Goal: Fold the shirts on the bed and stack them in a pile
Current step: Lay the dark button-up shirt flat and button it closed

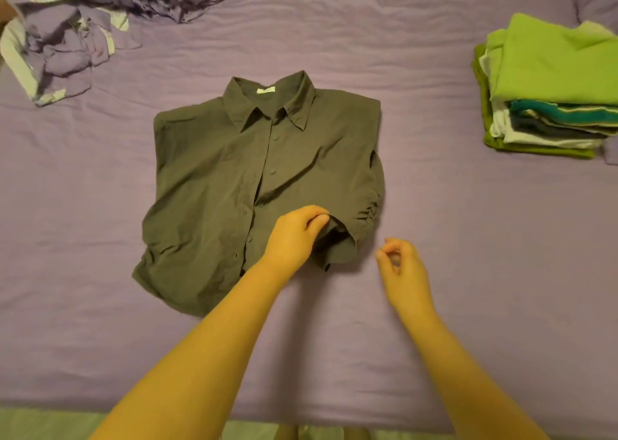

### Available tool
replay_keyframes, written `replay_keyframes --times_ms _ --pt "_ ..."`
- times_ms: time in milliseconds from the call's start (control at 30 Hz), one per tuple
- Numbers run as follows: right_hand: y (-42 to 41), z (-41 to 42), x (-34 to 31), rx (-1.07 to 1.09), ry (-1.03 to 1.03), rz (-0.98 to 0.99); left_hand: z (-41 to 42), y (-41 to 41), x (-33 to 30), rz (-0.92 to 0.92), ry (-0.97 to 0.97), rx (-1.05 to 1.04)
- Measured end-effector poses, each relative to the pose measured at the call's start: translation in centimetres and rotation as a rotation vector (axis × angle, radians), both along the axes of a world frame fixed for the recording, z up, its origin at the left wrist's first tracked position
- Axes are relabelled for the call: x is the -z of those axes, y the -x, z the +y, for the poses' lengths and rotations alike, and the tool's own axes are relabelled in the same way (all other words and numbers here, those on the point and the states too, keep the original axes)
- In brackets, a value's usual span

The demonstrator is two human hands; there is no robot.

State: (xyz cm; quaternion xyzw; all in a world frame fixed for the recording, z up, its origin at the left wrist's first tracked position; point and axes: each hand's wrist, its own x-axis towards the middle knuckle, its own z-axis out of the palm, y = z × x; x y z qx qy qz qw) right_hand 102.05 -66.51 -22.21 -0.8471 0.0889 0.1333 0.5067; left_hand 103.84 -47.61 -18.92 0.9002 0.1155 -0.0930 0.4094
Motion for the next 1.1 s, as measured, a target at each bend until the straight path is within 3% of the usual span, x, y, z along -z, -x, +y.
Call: replay_keyframes --times_ms 100,267,433,533,633,767,833,933,1000,1100 --pt "-0.2 2.5 -0.9 -0.008 -0.071 0.125 -0.2 -0.4 -0.6 0.002 0.034 0.025" --pt "-1.1 3.7 -1.2 0.121 0.037 -0.010 0.2 -0.7 -1.7 -0.029 0.043 0.086" --pt "-1.9 1.1 -3.3 0.201 -0.124 -0.087 -0.3 -1.7 -2.2 -0.029 0.022 0.132" --pt "-1.9 -1.1 -2.1 0.183 0.026 -0.085 -1.9 -1.3 -0.2 0.012 -0.099 0.248" --pt "-0.5 -2.8 -0.1 0.043 0.202 -0.046 -2.9 1.0 3.2 0.244 -0.390 0.494" --pt "1.7 -4.5 2.6 -0.192 0.406 -0.010 -2.6 4.9 6.8 0.398 -0.558 0.638" --pt "1.9 -4.9 2.9 -0.257 0.553 -0.002 -2.2 5.9 7.5 0.385 -0.612 0.645" --pt "2.0 -3.8 3.7 -0.511 0.750 -0.337 -2.1 6.8 7.8 0.297 -0.612 0.572" --pt "2.0 -1.9 4.1 -0.745 0.723 -0.488 -1.9 7.4 7.6 0.180 -0.608 0.469" --pt "1.0 -0.1 4.8 -0.917 0.706 -0.536 -0.8 8.8 7.9 0.066 -0.616 0.362"
